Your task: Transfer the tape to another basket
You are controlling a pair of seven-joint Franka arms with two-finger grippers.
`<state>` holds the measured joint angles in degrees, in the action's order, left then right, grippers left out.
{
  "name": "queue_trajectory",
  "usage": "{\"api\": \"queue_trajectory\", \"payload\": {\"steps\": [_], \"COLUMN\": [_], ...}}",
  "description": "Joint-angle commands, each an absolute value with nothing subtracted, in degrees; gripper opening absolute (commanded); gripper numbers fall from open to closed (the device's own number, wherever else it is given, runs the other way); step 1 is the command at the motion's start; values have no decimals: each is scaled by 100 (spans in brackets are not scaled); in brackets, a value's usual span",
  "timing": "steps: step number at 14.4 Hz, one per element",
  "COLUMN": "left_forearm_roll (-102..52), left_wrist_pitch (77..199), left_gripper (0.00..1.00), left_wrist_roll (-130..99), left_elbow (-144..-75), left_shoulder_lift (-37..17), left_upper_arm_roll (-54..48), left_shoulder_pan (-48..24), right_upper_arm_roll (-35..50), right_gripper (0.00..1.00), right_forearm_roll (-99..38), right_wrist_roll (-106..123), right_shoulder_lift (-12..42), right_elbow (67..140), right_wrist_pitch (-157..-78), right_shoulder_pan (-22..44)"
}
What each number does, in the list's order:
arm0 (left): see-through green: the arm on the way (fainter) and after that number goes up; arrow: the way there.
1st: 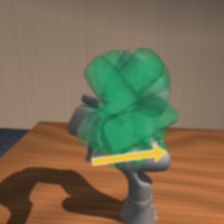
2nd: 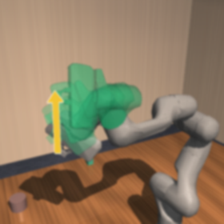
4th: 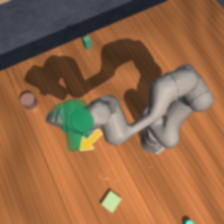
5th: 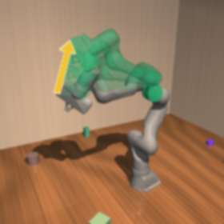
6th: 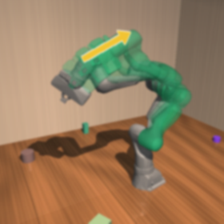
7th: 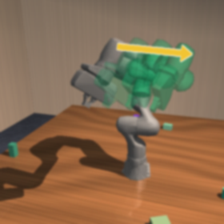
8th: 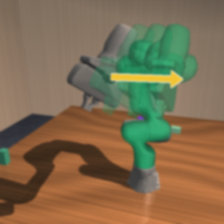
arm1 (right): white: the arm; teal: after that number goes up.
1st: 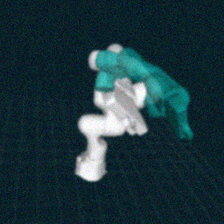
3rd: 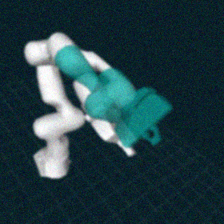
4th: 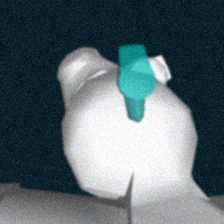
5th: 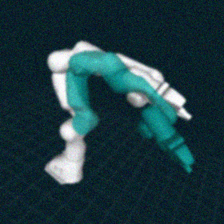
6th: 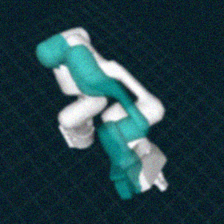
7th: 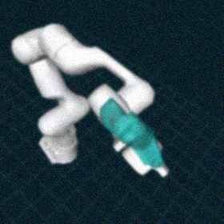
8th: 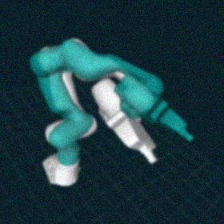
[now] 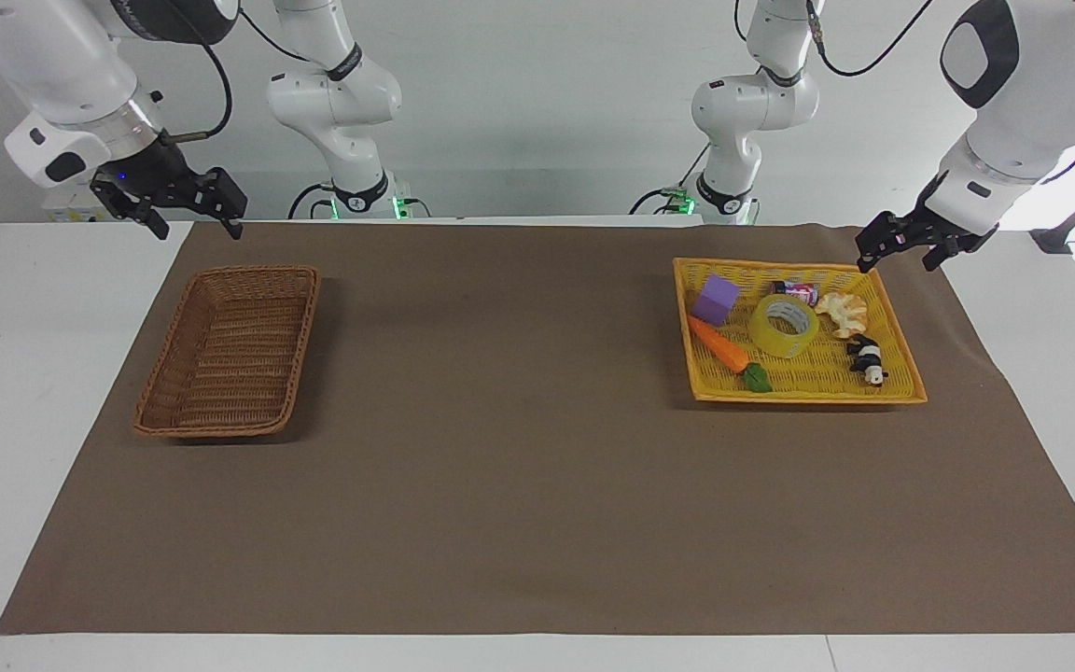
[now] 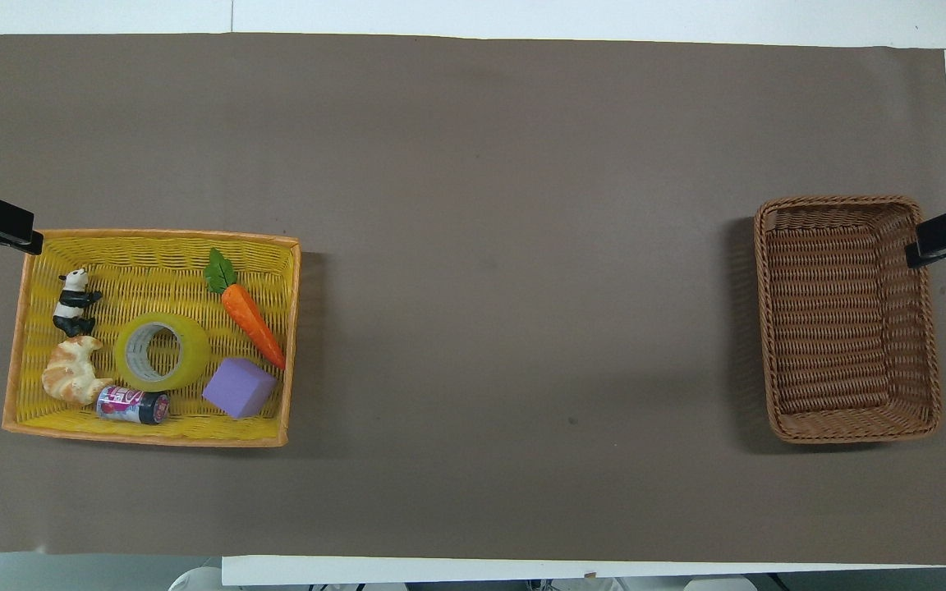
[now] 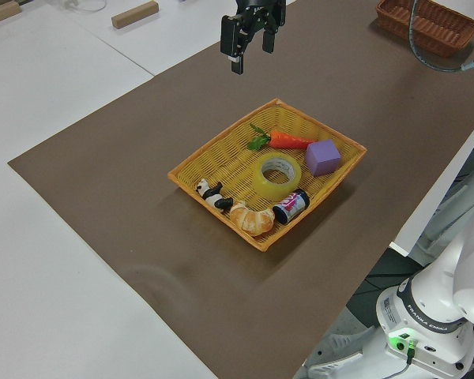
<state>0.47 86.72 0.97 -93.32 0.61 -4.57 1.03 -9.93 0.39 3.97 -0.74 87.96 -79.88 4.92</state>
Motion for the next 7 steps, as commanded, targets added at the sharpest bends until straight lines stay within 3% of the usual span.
{"api": "queue_trajectory", "payload": {"steps": [1, 4, 7], "left_forearm_roll": [123, 123, 167], "left_wrist_pitch": [8648, 8604, 8797], "left_gripper": [100, 100, 100], "left_wrist_roll": [105, 70, 88], "left_elbow": [-9422, -9588, -10246], "left_shoulder_lift": [158, 254, 570], "left_upper_arm_roll": [-448, -431, -431], "left_shoulder_pan": [61, 132, 114], "right_upper_arm_roll": [-984, -984, -984], "right_gripper": [99, 99, 99], "right_forearm_roll": [62, 62, 62], "right_wrist_roll": [501, 501, 501], "right_shoulder_lift": [-211, -211, -211], "right_elbow": [8956, 8965, 8965], "right_wrist_pitch": [-8051, -8051, -8051], "right_shoulder_pan": [483, 483, 483]}}
